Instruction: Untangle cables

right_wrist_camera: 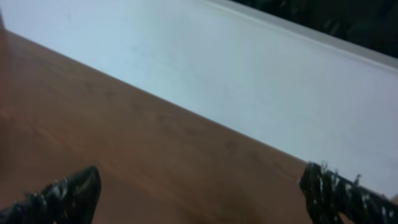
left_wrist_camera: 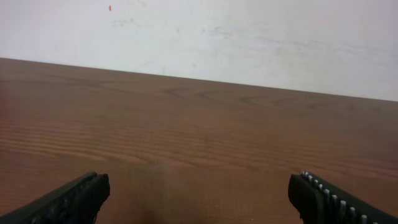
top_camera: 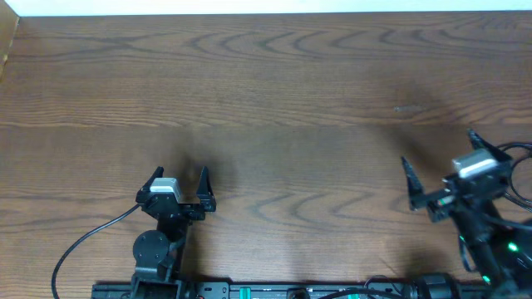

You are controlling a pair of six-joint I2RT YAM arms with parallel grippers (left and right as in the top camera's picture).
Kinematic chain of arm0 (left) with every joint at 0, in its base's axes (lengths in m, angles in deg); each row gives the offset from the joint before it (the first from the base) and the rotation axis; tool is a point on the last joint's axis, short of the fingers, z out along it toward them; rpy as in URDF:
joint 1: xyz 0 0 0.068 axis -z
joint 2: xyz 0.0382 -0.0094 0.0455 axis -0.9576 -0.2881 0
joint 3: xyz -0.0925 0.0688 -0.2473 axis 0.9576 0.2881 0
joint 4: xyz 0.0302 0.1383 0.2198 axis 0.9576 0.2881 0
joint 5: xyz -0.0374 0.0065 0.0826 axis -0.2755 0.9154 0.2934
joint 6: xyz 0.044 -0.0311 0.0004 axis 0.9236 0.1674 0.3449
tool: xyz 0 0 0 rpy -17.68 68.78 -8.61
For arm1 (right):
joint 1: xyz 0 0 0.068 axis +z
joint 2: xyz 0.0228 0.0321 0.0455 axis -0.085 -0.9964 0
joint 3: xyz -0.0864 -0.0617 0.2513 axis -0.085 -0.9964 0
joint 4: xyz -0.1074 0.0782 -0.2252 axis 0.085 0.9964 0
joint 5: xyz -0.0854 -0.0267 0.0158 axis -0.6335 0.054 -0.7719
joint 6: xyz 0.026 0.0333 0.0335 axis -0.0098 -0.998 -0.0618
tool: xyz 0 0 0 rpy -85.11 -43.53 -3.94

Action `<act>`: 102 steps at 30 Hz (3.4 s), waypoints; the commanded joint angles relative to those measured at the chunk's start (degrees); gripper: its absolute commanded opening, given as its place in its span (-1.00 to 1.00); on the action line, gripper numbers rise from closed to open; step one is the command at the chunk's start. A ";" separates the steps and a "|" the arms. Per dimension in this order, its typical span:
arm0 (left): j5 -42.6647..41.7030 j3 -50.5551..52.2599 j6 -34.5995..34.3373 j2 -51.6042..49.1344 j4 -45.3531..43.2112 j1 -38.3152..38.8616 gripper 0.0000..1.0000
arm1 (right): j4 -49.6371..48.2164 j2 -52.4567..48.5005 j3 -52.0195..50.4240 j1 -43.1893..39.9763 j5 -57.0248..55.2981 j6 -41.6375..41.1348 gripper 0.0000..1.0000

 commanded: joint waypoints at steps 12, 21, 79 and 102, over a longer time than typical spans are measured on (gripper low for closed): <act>0.98 0.85 0.07 0.35 2.51 -0.46 0.95 | -22.08 15.54 -32.39 -0.35 3.65 3.15 0.98; 0.98 0.85 0.07 0.35 2.51 -0.46 0.96 | -22.84 22.47 -38.53 -1.75 3.67 3.13 0.99; 0.98 0.85 0.07 0.35 2.51 -0.44 0.95 | -25.18 25.79 -47.34 -3.74 2.75 -1.99 0.99; 0.98 0.85 0.07 0.35 2.51 -0.44 0.96 | -25.18 25.79 -47.34 -3.74 2.75 -1.99 0.99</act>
